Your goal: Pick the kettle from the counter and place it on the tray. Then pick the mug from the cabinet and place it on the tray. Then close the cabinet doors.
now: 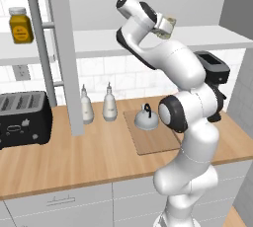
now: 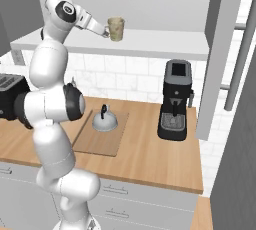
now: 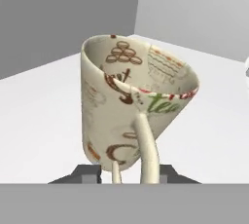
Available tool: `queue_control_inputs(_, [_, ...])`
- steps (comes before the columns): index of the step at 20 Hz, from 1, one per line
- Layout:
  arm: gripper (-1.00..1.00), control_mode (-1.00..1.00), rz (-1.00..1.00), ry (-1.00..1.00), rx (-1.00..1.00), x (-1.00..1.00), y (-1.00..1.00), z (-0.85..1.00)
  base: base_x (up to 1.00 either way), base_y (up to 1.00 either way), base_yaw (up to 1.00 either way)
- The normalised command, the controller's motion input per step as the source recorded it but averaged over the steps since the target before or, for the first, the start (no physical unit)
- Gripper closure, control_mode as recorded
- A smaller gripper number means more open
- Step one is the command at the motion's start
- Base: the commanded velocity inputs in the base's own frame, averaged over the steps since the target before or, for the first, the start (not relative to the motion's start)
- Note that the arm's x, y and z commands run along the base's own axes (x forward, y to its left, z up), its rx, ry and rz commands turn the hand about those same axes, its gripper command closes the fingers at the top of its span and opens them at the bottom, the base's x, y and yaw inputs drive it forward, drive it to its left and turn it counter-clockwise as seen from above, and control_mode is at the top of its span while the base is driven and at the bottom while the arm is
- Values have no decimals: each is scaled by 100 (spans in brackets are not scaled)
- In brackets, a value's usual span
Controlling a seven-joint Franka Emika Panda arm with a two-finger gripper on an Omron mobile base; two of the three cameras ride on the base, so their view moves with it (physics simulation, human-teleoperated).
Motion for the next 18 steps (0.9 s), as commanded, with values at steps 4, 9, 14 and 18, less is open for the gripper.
queue_control_inputs(4, [100, -100, 0, -8, 0, -7, 0, 0, 0, 0, 0])
queue_control_inputs(9, [100, -100, 4, -12, 0, -37, 0, 0, 0, 0, 0])
queue_control_inputs(14, [100, -100, 15, -14, 0, -74, 0, 0, 0, 0, 0])
queue_control_inputs(18, [100, -100, 24, -9, -2, -98, 0, 0, 0, 0, 0])
